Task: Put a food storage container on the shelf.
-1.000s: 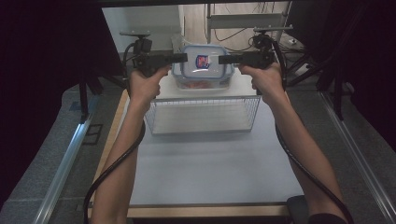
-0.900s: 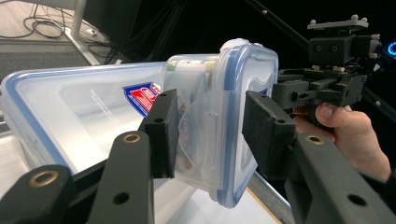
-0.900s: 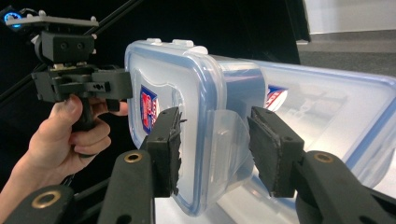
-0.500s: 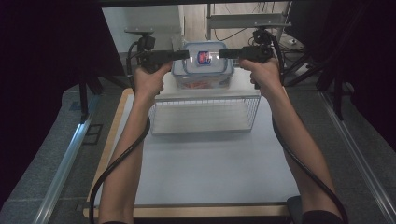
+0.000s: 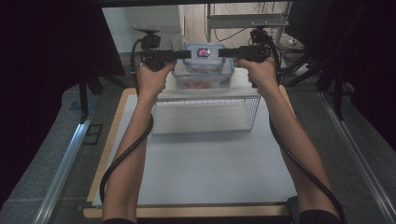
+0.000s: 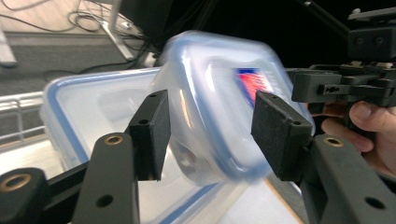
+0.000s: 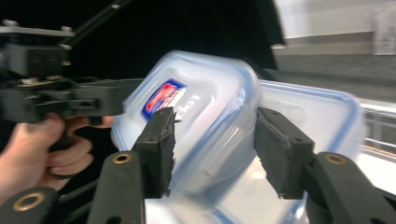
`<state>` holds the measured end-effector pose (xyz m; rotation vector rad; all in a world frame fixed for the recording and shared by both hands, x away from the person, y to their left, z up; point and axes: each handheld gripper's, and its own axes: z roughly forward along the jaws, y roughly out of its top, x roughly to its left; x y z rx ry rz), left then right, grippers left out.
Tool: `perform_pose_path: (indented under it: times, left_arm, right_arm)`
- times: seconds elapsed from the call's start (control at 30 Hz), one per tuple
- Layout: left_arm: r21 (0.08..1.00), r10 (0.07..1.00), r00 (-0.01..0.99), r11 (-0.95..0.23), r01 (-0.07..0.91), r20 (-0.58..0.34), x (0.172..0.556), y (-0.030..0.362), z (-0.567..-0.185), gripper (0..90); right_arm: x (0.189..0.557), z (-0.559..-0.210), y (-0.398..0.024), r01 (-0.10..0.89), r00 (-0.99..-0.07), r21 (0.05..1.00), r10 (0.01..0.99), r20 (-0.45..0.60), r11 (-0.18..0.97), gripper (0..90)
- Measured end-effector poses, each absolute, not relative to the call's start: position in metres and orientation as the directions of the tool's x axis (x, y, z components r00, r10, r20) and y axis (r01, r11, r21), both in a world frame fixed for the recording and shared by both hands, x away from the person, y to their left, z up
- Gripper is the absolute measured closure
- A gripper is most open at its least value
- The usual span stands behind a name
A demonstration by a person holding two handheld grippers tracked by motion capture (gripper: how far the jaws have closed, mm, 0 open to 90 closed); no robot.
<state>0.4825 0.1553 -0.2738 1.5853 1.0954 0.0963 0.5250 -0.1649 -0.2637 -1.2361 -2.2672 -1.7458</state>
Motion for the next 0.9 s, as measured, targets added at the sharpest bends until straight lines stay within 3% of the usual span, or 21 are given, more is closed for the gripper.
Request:
perform_pose_path:
  times: [0.3,0.4,0.5,0.7,0.9]
  left_arm:
    - [0.817,0.661,0.586,0.072,0.572,-0.469,0.477,0.156,-0.275,43.5]
    - [0.834,0.655,0.604,0.075,0.547,-0.455,0.47,0.159,-0.274,39.5]
    - [0.866,0.664,0.631,0.051,0.498,-0.402,0.461,0.162,-0.273,31.3]
    - [0.914,0.708,0.653,-0.026,0.404,-0.269,0.439,0.169,-0.275,23.6]
    - [0.919,0.728,0.652,-0.08,0.386,-0.211,0.422,0.171,-0.284,22.0]
  right_arm:
    - [0.525,-0.266,-0.168,0.557,-0.695,0.829,0.574,0.433,0.049,48.4]
    - [0.519,-0.263,-0.171,0.53,-0.705,0.847,0.581,0.406,0.05,50.0]
    - [0.509,-0.26,-0.177,0.483,-0.72,0.873,0.597,0.354,0.065,56.3]
    - [0.489,-0.265,-0.179,0.422,-0.724,0.892,0.652,0.224,0.162,88.3]
    - [0.479,-0.282,-0.17,0.438,-0.75,0.877,0.618,0.234,0.199,89.6]
